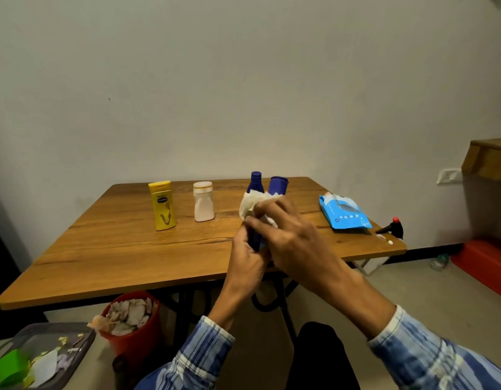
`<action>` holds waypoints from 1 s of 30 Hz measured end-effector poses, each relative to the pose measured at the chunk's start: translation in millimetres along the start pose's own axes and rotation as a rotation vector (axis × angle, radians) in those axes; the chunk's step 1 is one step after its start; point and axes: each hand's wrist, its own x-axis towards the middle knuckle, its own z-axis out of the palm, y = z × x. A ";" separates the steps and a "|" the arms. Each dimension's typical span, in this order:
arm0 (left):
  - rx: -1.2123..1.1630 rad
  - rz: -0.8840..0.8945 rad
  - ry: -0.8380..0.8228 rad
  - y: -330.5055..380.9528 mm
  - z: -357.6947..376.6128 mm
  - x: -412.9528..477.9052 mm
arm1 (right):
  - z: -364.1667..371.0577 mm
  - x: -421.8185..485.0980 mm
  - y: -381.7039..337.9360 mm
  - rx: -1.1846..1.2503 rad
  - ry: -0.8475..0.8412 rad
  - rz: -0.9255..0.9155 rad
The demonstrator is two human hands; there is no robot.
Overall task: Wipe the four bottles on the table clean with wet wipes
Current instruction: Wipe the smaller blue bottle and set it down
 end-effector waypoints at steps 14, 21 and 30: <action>-0.027 -0.011 0.030 -1.4 1.2 1.4 | -11.8 7.5 14.5 0.117 0.174 0.300; -0.257 -0.067 -0.064 2.2 0.1 6.5 | -5.3 0.1 22.9 0.452 0.373 0.474; -0.419 -0.220 -0.078 14.5 -0.5 4.9 | -2.7 -2.1 21.5 0.457 0.344 0.447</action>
